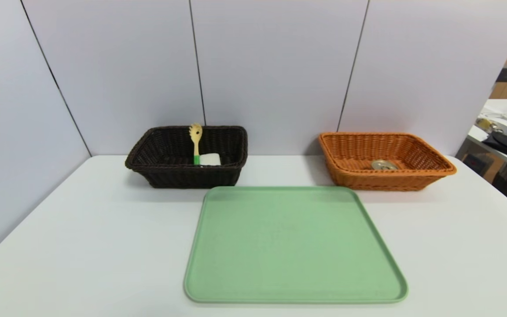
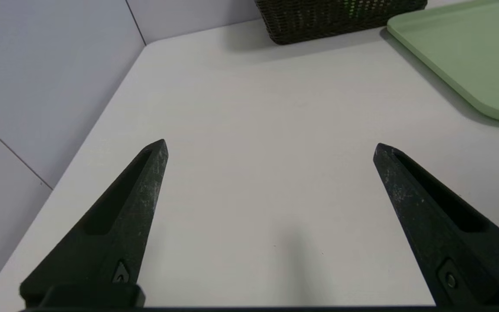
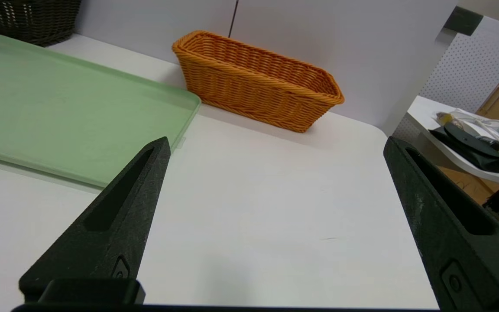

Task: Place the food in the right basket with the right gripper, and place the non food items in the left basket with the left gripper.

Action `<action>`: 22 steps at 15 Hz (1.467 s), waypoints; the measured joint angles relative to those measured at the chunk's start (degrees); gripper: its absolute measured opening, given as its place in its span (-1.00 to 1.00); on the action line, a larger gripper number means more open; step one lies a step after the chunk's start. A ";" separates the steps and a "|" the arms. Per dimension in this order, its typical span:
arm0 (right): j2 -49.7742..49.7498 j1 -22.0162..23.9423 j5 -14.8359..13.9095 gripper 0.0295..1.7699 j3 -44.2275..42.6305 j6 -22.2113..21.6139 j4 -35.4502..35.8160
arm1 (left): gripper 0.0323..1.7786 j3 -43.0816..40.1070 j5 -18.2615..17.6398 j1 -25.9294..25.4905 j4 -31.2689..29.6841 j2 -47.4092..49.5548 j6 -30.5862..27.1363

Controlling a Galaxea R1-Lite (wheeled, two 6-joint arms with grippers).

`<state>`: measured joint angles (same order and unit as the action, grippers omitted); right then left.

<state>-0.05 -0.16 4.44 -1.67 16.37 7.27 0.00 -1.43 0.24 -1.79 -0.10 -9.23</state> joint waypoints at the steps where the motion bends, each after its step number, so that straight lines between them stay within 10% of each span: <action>1: 0.00 0.00 -0.04 0.92 0.24 0.16 0.00 | 0.90 0.02 -0.26 0.00 0.06 0.00 0.22; 10: 0.00 0.00 -4.66 0.92 1.65 0.02 -4.13 | 0.90 0.00 -0.59 0.02 1.68 0.05 1.33; 22: 0.00 0.00 -1.02 0.92 1.67 -1.38 -5.23 | 0.90 0.00 -0.30 0.02 1.72 0.07 3.01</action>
<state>-0.05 -0.16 3.41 0.00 14.99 2.04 0.00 -1.73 0.27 -0.07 -0.02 -6.22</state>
